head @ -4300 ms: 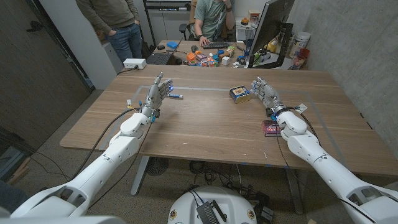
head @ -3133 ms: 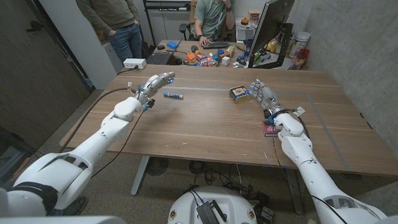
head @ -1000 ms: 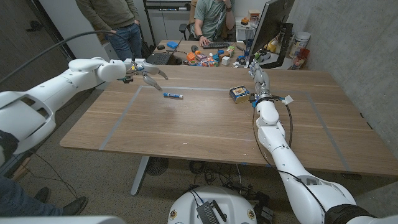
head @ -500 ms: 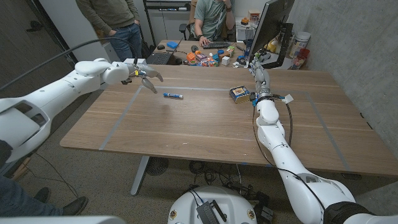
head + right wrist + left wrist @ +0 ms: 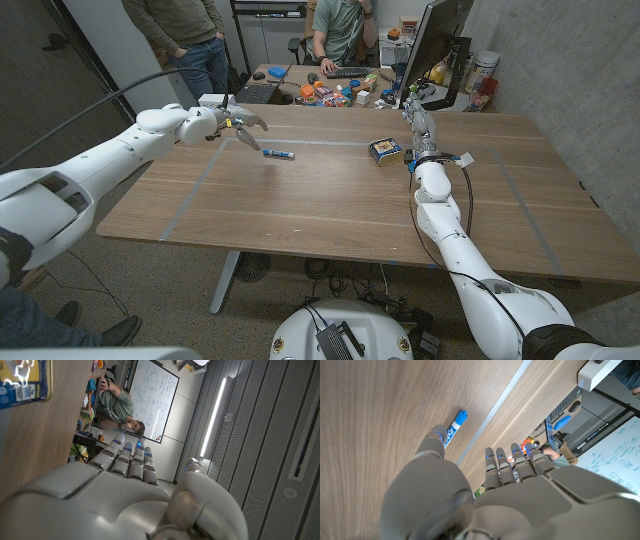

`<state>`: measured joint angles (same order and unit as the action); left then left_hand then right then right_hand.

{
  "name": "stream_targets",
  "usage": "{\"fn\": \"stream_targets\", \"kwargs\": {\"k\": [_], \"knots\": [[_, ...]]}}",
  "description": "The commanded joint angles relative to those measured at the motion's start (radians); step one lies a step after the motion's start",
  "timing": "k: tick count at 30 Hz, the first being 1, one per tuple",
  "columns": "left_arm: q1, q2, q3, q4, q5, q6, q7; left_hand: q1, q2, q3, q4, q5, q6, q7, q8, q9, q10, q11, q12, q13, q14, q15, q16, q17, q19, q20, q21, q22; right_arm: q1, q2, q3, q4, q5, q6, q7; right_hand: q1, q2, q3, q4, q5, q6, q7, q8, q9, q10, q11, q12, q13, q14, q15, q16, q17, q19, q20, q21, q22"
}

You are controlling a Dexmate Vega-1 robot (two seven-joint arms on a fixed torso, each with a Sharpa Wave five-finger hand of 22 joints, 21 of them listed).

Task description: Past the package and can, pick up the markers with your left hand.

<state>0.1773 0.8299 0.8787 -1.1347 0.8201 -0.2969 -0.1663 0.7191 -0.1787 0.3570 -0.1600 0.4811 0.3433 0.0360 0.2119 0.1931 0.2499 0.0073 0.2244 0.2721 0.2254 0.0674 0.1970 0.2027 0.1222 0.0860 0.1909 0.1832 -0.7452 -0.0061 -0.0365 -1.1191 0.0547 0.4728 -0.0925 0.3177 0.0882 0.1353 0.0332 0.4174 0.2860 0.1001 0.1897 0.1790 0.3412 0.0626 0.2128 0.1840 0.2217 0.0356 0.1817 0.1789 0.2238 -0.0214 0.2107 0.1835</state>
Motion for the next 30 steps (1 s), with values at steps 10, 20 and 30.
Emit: {"fn": "stream_targets", "kwargs": {"k": [10,20,30], "knots": [[-0.028,-0.128,0.026,0.196,-0.106,-0.022,-0.025,0.001,0.013,-0.009,0.007,0.001,0.027,0.010,0.011,0.005,0.017,-0.003,0.017,0.010,0.013,-0.002,0.011,0.003,0.006,0.001,0.010,0.003,-0.008,-0.022,0.005,-0.029,0.008,-0.053,0.026,-0.008,-0.004,-0.011,0.000,0.003,0.007,-0.003,0.007,0.005,0.007,0.004,0.007,0.001,0.009,-0.002,0.006,0.003,-0.008,0.005,-0.004,0.003],[-0.063,-0.155,0.069,0.237,-0.071,-0.010,-0.045,-0.001,0.015,-0.014,0.009,0.000,0.037,0.009,0.013,0.005,0.029,-0.008,0.024,0.014,0.017,-0.003,0.014,0.004,0.006,0.002,0.010,0.003,0.008,-0.019,0.014,0.021,0.019,-0.026,0.029,-0.010,-0.005,-0.013,-0.001,0.005,0.008,-0.004,0.007,0.005,0.008,0.005,0.007,0.002,0.009,-0.002,0.005,0.003,-0.011,0.005,-0.004,0.003],[-0.093,-0.190,0.114,0.273,-0.016,0.014,-0.050,-0.003,0.017,-0.018,0.011,0.000,0.050,0.010,0.016,0.005,0.039,-0.005,0.030,0.019,0.030,-0.003,0.019,0.005,0.016,0.000,0.015,0.004,0.030,-0.013,0.033,0.098,0.039,0.032,0.038,-0.011,-0.005,-0.016,-0.002,0.007,0.008,-0.005,0.006,0.005,0.009,0.004,0.006,0.002,0.010,-0.002,0.005,0.003,-0.012,0.006,-0.005,0.003]]}}
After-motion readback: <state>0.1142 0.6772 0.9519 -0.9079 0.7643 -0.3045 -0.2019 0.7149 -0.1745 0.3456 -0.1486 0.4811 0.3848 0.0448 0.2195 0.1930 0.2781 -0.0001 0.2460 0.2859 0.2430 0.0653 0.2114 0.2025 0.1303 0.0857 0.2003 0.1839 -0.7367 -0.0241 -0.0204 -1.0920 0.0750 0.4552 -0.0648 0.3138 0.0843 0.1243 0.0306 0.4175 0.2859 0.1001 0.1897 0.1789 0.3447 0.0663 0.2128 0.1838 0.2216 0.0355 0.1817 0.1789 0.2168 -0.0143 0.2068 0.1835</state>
